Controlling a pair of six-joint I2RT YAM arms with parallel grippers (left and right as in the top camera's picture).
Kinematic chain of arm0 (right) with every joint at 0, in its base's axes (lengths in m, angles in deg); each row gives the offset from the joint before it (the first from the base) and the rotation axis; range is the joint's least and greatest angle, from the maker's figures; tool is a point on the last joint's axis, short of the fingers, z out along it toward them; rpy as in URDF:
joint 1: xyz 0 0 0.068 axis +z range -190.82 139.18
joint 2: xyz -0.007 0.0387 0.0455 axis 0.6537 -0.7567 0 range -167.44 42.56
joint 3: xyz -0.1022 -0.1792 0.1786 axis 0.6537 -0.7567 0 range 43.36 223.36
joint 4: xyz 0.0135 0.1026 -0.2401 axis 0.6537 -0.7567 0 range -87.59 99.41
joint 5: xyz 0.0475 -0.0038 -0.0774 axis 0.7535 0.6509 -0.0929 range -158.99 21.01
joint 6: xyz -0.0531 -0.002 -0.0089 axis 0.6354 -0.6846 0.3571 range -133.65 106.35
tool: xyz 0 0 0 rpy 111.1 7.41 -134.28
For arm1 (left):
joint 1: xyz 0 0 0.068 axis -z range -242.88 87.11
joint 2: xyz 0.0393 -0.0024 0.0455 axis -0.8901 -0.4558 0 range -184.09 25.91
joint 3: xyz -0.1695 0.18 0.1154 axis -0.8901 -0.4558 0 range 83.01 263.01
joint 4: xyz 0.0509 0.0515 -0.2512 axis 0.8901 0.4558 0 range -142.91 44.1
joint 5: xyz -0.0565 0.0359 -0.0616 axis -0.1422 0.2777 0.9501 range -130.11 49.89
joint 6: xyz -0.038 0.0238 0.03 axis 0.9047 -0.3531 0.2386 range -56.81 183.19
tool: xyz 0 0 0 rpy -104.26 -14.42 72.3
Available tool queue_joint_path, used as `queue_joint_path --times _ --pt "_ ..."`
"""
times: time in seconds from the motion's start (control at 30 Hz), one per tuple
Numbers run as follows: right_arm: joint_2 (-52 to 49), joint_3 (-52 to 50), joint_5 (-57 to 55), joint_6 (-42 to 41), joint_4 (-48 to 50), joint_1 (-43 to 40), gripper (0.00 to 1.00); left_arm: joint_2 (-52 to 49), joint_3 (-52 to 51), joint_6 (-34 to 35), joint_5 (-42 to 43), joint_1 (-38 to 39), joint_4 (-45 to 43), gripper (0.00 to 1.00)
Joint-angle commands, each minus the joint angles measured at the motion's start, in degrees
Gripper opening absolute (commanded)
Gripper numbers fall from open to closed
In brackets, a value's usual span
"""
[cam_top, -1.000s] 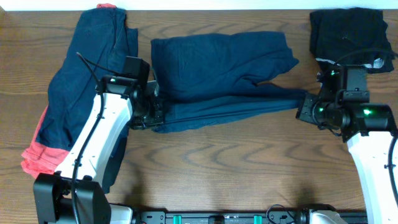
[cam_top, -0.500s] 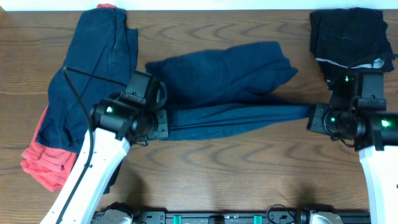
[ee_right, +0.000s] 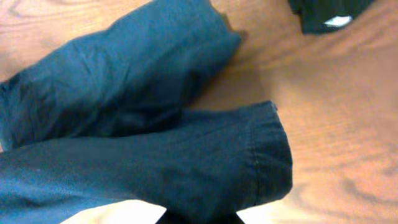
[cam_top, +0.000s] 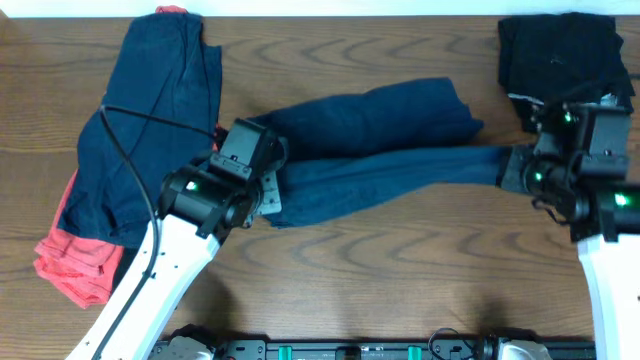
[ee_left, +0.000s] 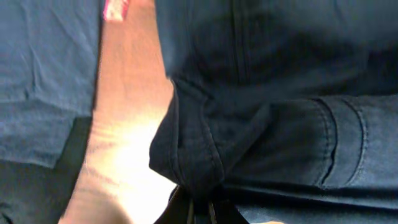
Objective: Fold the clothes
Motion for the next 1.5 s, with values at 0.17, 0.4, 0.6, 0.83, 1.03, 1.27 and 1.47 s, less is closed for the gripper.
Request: queue_joint_path --times 0.17,0.4,0.6,0.83,1.03,1.27,1.47 --pt "-14.10 0.57 -1.81 0.94 11.69 0.13 0.01 -5.66 -0.17 3.30 -15.43 -0.39 -7.85 0.06" --pt "-25.31 0.57 5.88 3.26 23.02 2.05 0.01 -9.88 -0.17 3.54 -17.68 -2.99 -12.57 0.06" --pt "-28.96 0.57 8.11 6.99 35.45 3.72 0.01 -11.34 -0.17 3.48 -17.97 -7.56 -16.74 0.06" --pt "-30.75 0.57 7.65 8.13 44.11 4.61 0.01 -11.34 -0.17 -0.22 -17.94 -9.46 -27.41 0.06" --pt "-30.21 0.59 8.22 8.09 43.93 4.61 0.01 -11.10 -0.15 -4.20 -17.94 -9.33 -29.97 0.06" --pt "-24.96 0.61 9.57 8.11 41.92 4.61 0.01 -7.17 -0.15 -5.51 -17.92 -9.33 -29.94 0.06" --pt "-17.73 0.61 9.11 8.15 37.31 4.59 0.01 -0.61 -0.15 -9.01 -17.94 -7.39 -29.51 0.06"
